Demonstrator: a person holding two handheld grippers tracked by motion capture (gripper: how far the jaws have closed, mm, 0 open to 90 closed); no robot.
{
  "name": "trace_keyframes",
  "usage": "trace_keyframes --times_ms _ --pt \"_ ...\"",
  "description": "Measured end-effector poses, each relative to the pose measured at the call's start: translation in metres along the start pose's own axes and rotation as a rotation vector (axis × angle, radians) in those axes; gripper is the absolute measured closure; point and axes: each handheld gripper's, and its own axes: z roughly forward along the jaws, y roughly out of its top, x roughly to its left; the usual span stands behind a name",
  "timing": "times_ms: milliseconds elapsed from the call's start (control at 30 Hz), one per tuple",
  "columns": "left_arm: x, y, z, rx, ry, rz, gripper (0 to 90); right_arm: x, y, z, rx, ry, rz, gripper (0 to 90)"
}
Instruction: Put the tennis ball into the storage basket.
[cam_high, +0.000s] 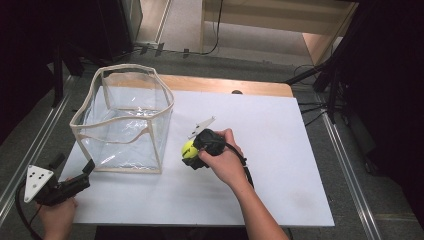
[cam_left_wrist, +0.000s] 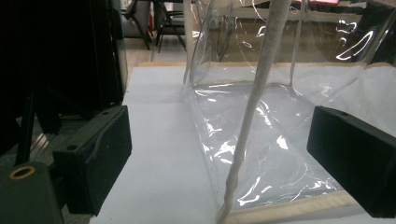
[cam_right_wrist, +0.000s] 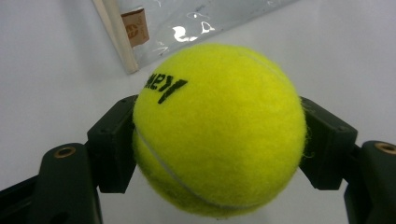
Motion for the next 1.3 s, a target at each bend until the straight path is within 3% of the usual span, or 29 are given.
trace_keyframes --times_ms 1300 --pt "0.0 0.0 0.0 0.001 0.005 0.0 6.9 -0.003 0.052 -0.035 -0.038 0.0 -0.062 23.8"
